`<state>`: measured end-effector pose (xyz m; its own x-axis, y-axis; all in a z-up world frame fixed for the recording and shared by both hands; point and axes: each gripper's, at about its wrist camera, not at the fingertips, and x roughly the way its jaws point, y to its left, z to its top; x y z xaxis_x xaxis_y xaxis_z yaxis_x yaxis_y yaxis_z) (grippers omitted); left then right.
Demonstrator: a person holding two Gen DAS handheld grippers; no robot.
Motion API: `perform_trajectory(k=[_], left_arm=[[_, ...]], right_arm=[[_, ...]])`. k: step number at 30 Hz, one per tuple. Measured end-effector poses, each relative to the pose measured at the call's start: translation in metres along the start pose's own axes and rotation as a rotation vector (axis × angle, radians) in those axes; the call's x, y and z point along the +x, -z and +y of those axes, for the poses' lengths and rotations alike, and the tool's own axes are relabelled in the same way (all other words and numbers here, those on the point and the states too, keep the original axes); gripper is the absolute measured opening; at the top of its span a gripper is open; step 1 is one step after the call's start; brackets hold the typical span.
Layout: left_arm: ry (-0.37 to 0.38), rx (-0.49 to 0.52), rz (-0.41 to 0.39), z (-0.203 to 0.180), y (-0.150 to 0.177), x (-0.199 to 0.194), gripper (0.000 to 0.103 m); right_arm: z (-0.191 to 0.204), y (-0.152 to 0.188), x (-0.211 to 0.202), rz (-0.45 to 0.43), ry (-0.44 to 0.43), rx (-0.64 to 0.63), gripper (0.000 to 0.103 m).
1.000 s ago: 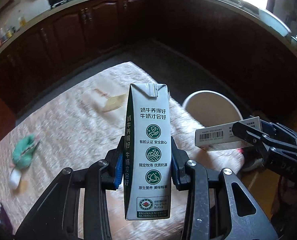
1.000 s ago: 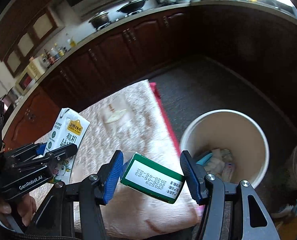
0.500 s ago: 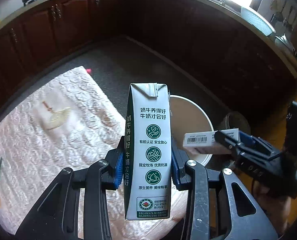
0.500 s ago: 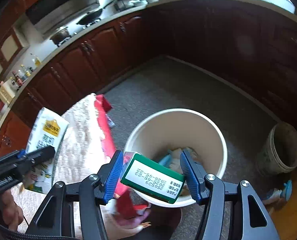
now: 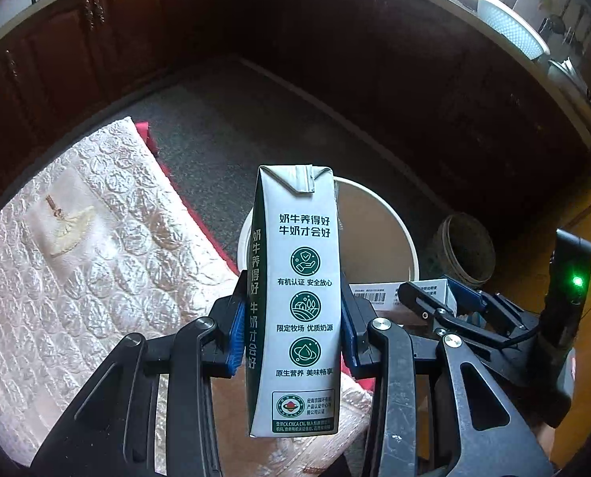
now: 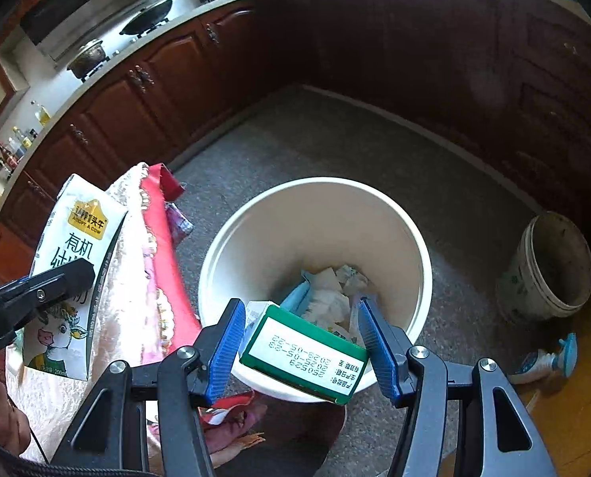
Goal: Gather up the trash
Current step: 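Carry the milk carton and rainbow-logo box over the white bucket and open both grippers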
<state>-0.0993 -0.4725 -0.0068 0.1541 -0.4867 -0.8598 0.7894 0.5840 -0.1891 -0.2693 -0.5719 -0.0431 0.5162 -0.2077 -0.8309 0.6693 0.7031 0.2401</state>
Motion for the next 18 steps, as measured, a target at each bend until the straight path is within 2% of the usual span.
perform_trajectory(k=[13,18], left_arm=[[0.022,-0.002,0.005,-0.001,0.003,0.010,0.036],[0.034,-0.005,0.009,0.005,0.004,0.015,0.038]], right_arm=[[-0.009,0.004,0.016,0.033,0.026,0.032,0.058],[-0.012,0.002,0.014,0.031,0.036,0.046,0.062]])
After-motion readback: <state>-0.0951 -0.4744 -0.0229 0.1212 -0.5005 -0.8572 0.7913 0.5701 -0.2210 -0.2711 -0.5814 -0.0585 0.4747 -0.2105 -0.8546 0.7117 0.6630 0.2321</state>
